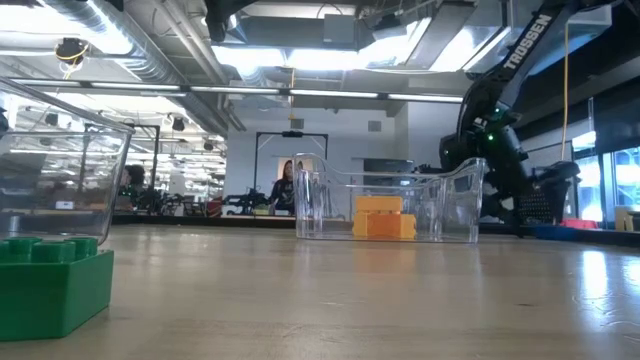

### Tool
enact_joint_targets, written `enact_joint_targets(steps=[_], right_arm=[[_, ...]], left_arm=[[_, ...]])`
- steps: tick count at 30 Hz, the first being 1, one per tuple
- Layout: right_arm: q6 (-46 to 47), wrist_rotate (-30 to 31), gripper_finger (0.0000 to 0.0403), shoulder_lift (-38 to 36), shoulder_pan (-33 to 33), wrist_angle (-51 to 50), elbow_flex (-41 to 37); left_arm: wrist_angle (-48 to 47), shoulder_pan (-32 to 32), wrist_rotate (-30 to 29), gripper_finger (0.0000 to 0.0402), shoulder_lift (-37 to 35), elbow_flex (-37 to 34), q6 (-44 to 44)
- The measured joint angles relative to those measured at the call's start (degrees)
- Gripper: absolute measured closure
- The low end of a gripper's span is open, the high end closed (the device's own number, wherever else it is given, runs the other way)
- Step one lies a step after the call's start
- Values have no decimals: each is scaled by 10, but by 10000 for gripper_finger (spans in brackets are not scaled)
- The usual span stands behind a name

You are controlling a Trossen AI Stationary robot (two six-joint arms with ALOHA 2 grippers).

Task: Sort & place blocks by color
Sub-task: Put the top blue game piece into the bottom bottom transparent bin

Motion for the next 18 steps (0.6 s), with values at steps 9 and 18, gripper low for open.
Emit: enact_joint_targets(steps=[9, 18], right_arm=[[-95, -26, 79, 1, 0, 15, 1], [-150, -60, 92, 1, 1, 18, 2]], left_arm=[[0, -5, -1, 136, 0, 0, -16], [0, -10, 0, 136, 0, 0, -34]])
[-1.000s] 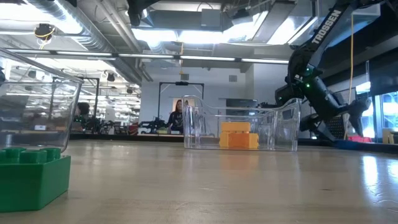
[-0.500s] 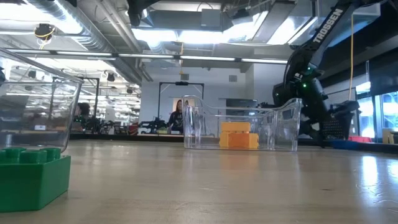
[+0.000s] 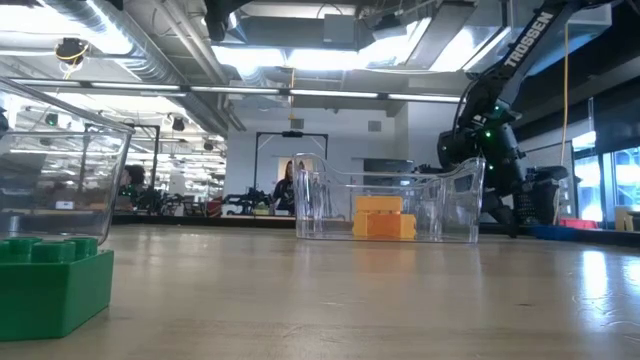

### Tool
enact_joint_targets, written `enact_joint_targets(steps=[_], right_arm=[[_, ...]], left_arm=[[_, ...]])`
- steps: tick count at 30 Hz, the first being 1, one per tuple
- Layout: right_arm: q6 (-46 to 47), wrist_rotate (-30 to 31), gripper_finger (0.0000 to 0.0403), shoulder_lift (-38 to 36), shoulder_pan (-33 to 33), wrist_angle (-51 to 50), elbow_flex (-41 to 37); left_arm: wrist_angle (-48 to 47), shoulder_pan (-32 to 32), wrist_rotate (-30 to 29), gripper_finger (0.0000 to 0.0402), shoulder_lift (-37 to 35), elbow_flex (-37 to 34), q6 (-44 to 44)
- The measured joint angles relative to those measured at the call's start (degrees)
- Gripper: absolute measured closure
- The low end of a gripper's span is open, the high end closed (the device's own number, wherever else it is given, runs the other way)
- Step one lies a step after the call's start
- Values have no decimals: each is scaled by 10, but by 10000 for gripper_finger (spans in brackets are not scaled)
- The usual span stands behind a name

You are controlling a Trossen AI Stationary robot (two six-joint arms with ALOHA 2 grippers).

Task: Sort & place blocks by color
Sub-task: Put the top blue game piece into the bottom bottom transparent bin

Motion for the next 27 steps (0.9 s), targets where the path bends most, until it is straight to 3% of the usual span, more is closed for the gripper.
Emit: enact_joint_targets(steps=[5, 18, 22, 27], right_arm=[[1, -7, 110, 0, 0, 0, 0], [-49, -102, 223, -23, 3, -14, 1], [-54, -128, 234, -71, 11, -12, 2], [-55, -91, 235, -156, 2, -30, 2]], left_arm=[[0, 0, 0, 136, 0, 0, -19], [0, -1, -1, 136, 0, 0, -38], [0, -1, -2, 136, 0, 0, -38], [0, -1, -2, 136, 0, 0, -37]])
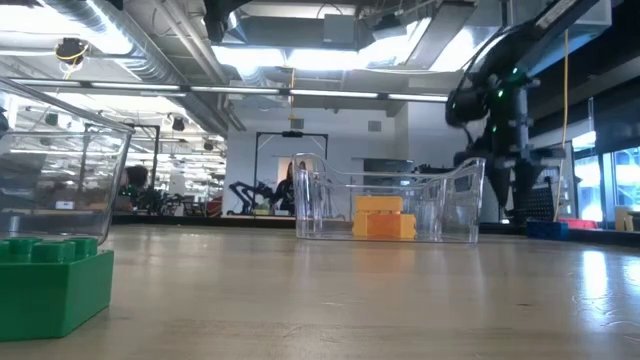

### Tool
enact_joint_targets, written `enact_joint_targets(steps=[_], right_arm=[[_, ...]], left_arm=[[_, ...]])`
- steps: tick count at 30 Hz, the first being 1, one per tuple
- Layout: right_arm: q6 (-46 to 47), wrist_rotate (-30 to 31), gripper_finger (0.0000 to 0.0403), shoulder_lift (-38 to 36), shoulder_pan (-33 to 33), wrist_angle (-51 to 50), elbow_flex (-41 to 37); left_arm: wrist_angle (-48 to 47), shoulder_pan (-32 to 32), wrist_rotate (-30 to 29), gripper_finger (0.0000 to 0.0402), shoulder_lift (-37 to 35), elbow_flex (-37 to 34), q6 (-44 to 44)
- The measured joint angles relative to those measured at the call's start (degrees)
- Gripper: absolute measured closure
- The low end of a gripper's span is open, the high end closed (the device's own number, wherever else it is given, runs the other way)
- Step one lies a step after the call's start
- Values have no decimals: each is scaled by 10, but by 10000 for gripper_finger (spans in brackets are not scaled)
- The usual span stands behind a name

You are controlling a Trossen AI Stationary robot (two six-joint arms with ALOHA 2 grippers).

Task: Sort & place blocks by color
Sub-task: Put the top blue game piece into the bottom bottom transparent bin

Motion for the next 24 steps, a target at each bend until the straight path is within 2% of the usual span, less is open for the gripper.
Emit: enact_joint_targets(steps=[7, 11, 16, 24], right_arm=[[15, 101, 235, -91, 16, -66, -4], [49, 173, 235, -108, 28, -64, -19], [59, 133, 235, -107, 26, -39, -54], [85, 157, 235, -107, 11, -6, -97]], left_arm=[[0, 0, -11, 136, 0, 0, 15], [0, 0, -23, 136, 0, 0, 22], [0, 0, -23, 136, 0, 0, 22], [0, 1, -23, 136, 0, 0, 30]])
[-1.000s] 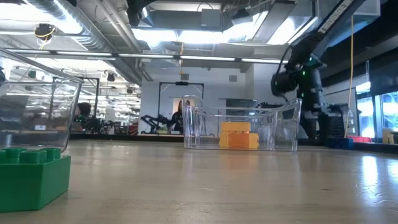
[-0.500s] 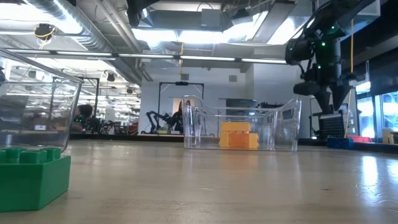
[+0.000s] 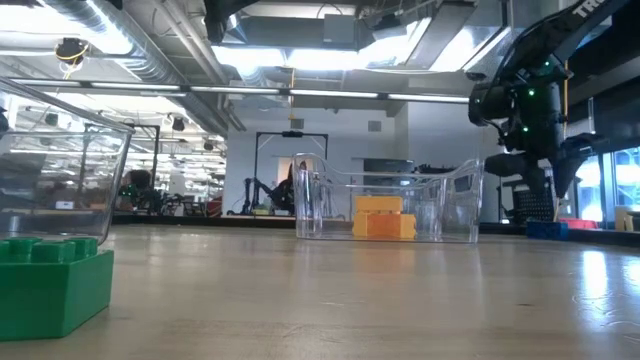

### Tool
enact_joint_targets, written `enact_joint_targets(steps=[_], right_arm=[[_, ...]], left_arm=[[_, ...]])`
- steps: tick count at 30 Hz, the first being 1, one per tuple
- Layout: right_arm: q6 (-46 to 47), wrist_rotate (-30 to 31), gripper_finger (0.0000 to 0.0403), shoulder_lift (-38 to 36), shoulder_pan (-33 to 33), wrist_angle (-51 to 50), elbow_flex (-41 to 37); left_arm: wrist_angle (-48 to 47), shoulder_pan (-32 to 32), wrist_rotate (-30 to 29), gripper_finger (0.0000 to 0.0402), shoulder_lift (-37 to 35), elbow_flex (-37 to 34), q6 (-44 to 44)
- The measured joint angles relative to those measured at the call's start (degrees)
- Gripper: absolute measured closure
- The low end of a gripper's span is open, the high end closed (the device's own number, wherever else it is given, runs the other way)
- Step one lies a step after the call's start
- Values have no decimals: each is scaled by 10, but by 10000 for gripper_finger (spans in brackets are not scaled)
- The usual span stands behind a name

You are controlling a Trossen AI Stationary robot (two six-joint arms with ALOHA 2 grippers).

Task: Sort & place blocks by color
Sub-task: Put the top blue game piece into the bottom bottom transparent bin

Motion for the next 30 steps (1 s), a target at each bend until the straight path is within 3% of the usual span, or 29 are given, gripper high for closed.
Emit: enact_joint_targets(steps=[9, 18, 30], right_arm=[[-43, -53, 235, 7, -33, 108, 0], [46, 5, 235, 73, -68, 68, 0], [31, 18, 235, 132, -72, 90, 4]], left_arm=[[0, 0, 0, 136, 0, 0, 1], [0, 0, 0, 136, 0, 0, 1], [0, 0, -9, 136, 0, 0, 1]])
